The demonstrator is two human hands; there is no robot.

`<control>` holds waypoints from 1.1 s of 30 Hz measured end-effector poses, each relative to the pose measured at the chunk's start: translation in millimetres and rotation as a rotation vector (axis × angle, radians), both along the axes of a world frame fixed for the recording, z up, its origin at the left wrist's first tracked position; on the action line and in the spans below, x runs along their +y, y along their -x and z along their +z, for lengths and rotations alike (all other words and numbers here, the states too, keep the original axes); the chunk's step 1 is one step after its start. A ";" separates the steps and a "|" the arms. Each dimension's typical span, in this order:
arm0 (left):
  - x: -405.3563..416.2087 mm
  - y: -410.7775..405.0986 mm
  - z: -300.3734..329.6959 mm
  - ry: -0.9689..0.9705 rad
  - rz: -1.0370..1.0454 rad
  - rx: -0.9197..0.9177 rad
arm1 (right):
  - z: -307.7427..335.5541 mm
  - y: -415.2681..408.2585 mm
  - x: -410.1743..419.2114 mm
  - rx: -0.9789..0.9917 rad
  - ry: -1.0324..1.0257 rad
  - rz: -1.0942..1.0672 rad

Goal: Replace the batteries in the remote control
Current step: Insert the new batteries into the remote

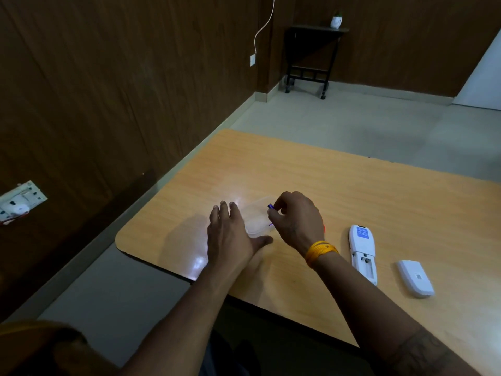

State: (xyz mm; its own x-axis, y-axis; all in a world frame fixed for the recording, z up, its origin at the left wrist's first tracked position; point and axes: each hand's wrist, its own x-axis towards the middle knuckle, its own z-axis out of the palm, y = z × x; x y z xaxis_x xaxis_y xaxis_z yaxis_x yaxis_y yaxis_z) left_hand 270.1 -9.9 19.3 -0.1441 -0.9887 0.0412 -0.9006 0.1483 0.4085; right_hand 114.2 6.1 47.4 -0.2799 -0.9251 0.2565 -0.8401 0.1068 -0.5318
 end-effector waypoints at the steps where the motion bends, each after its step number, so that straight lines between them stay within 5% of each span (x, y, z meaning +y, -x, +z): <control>1: 5.0 5.7 2.4 0.021 -0.026 0.017 | -1.9 3.6 7.1 -0.036 0.024 -0.011; 7: 46.5 46.3 2.6 0.153 -0.315 0.110 | -9.3 39.3 63.3 -0.258 0.120 -0.162; 16: 82.4 116.7 -13.4 -0.025 -0.621 0.064 | -37.7 122.7 135.0 -0.356 0.131 -0.319; 33: 82.3 148.9 -36.3 0.039 -0.647 0.008 | -57.3 141.2 147.6 -0.244 0.142 -0.235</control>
